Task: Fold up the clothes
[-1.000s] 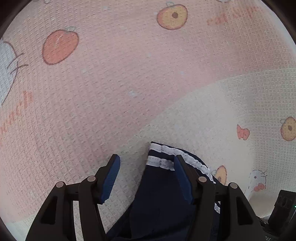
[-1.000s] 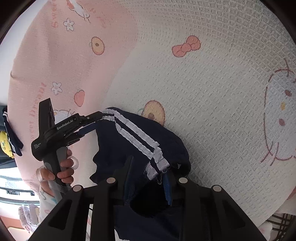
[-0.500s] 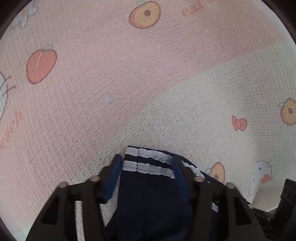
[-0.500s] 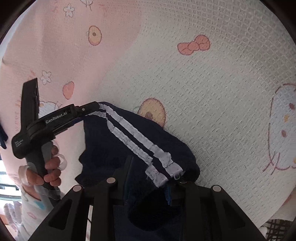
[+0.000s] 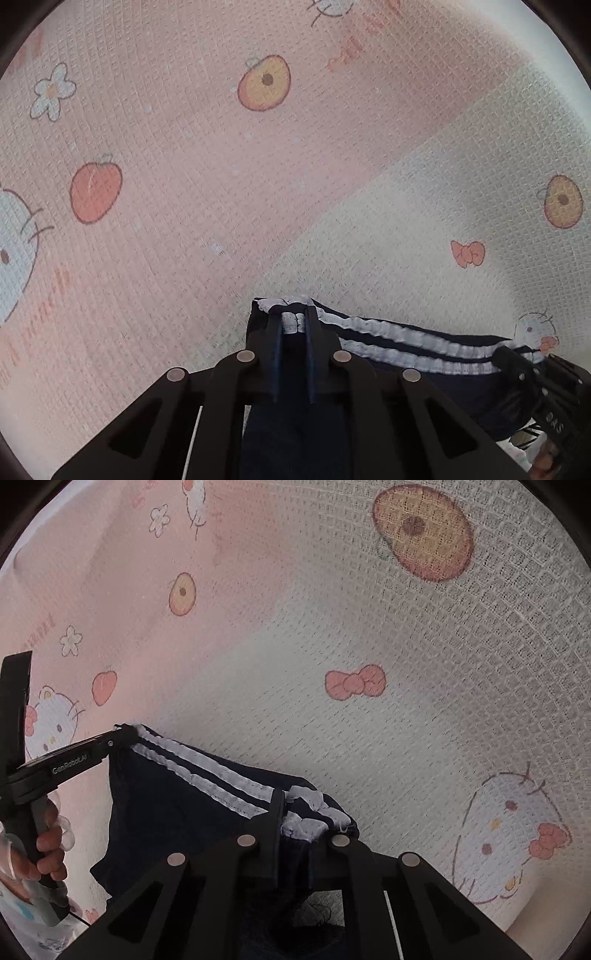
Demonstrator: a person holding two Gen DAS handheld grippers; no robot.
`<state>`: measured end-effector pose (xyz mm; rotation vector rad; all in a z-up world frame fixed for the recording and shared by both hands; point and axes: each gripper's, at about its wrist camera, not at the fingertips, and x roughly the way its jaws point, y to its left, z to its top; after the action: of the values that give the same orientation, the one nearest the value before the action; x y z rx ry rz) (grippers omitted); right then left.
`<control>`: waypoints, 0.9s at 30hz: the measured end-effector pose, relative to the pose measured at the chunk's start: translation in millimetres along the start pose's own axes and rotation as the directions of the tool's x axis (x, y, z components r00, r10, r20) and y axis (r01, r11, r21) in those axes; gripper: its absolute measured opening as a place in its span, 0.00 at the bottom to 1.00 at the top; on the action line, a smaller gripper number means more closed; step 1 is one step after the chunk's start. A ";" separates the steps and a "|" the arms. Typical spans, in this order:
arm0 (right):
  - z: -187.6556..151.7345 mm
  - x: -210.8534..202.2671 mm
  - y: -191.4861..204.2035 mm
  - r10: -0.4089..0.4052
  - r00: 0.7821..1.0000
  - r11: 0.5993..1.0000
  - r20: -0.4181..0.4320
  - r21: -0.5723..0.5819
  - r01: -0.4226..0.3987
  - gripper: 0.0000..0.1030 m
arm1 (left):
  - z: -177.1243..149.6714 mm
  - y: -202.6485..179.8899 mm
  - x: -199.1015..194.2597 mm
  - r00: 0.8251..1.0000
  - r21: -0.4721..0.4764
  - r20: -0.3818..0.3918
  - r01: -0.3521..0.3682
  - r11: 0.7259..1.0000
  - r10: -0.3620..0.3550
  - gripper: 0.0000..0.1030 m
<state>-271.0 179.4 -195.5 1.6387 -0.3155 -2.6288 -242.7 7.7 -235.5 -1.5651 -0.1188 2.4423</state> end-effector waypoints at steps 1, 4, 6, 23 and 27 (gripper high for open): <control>2.1 -0.5 -2.2 0.006 1.000 1.000 0.009 0.005 -0.006 0.07 | 0.2 2.9 -0.6 1.000 -0.009 0.004 0.009 1.000 -0.009 0.08; 12.0 2.4 0.2 -0.002 0.999 0.999 0.036 -0.037 0.003 0.07 | -0.2 17.3 -3.2 1.000 -0.056 -0.005 0.031 0.998 -0.031 0.08; 19.8 7.7 4.0 -0.018 0.999 0.997 0.049 -0.070 0.022 0.07 | 0.0 26.6 -4.1 0.999 -0.087 -0.007 0.041 0.995 -0.042 0.08; 36.9 31.0 -0.4 -0.130 0.991 0.983 0.024 -0.124 0.132 0.08 | 13.5 54.4 -26.1 0.997 -0.116 0.076 0.027 0.993 -0.018 0.08; 35.4 32.6 1.6 -0.143 0.990 0.980 0.003 -0.135 0.143 0.34 | 14.8 54.9 -32.2 0.996 -0.102 0.085 0.004 0.995 0.005 0.08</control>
<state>-317.2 179.2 -209.0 1.6849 -0.0181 -2.6770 -251.7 -52.4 -211.4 -1.5007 -0.2621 2.5404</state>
